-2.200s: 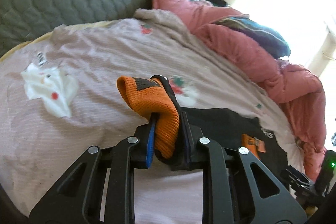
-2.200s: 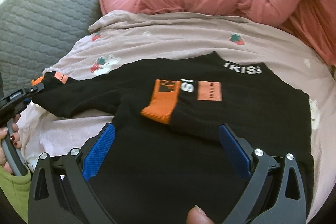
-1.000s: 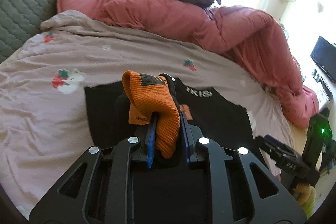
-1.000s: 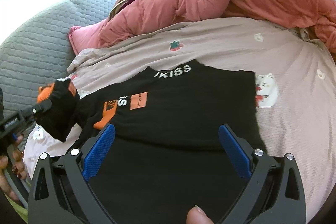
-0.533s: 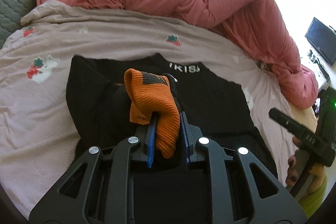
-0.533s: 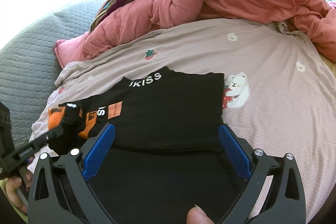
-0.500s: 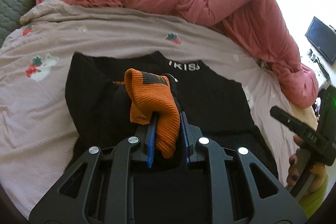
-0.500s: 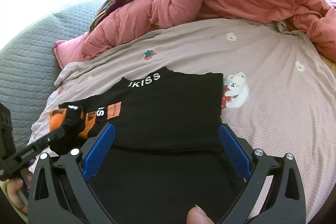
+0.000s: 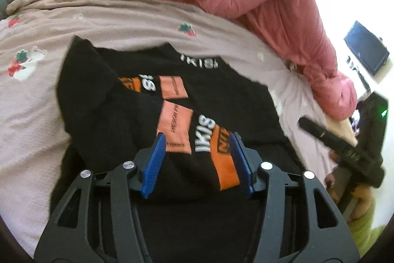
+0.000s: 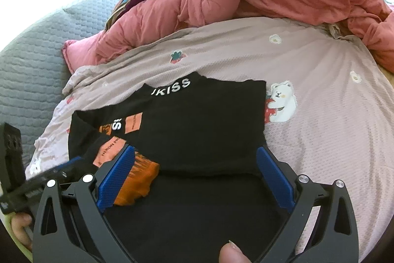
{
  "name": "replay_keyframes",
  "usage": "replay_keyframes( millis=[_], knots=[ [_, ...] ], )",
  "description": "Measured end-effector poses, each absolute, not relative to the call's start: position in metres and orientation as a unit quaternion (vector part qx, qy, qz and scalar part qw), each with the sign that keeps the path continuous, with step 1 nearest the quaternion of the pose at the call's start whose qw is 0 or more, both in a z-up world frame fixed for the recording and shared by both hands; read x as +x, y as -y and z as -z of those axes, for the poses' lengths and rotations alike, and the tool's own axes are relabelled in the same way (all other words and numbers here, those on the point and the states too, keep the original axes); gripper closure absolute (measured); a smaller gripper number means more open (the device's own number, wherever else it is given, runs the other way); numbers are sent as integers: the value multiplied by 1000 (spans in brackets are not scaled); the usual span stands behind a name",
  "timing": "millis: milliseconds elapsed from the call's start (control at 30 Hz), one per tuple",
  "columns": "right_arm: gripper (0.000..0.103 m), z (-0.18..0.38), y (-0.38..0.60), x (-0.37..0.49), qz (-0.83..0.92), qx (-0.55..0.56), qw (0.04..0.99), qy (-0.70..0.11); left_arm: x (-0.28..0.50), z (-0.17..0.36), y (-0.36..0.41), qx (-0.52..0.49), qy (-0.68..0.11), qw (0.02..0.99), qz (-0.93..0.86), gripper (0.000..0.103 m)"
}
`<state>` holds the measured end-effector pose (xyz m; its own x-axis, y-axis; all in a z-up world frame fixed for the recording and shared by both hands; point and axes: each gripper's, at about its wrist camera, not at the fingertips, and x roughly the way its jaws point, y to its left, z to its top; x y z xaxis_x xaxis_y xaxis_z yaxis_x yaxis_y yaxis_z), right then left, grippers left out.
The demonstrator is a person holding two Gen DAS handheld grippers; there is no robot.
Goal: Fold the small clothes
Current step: 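Open the left tool to release the cuff on the shirt, then move the left tool to the side edge of the shirt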
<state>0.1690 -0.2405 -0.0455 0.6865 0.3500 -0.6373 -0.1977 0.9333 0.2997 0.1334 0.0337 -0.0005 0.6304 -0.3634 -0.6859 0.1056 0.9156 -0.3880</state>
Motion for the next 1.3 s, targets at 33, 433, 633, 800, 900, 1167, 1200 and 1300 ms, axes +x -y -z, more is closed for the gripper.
replay_keyframes(
  millis=[33, 433, 633, 800, 900, 1167, 1200, 1300],
  knots=[
    [5, 47, 237, 169, -156, 102, 910, -370, 131, -2, -38, -154, -404, 893, 123, 55],
    [5, 69, 174, 165, -222, 84, 873, -426, 116, -6, -92, -121, -393, 912, 11, 48],
    [24, 97, 148, 181, -216, 85, 846, -480, 111, -1, -112, -130, -390, 911, -7, 48],
    [68, 100, 138, 186, -223, 91, 853, -463, 109, 2, -121, -142, -389, 910, -10, 48],
    [91, 90, 134, 183, -245, 79, 859, -442, 109, 4, -122, -145, -389, 909, -9, 47],
    [94, 35, 155, 188, -244, 54, 899, -360, 109, 7, -122, -148, -393, 908, -12, 47],
    [94, 26, 163, 191, -233, 52, 907, -348, 109, 6, -122, -147, -392, 908, -12, 47],
    [94, 13, 181, 201, -202, 44, 922, -326, 109, 6, -121, -146, -393, 908, -11, 47]
  ],
)
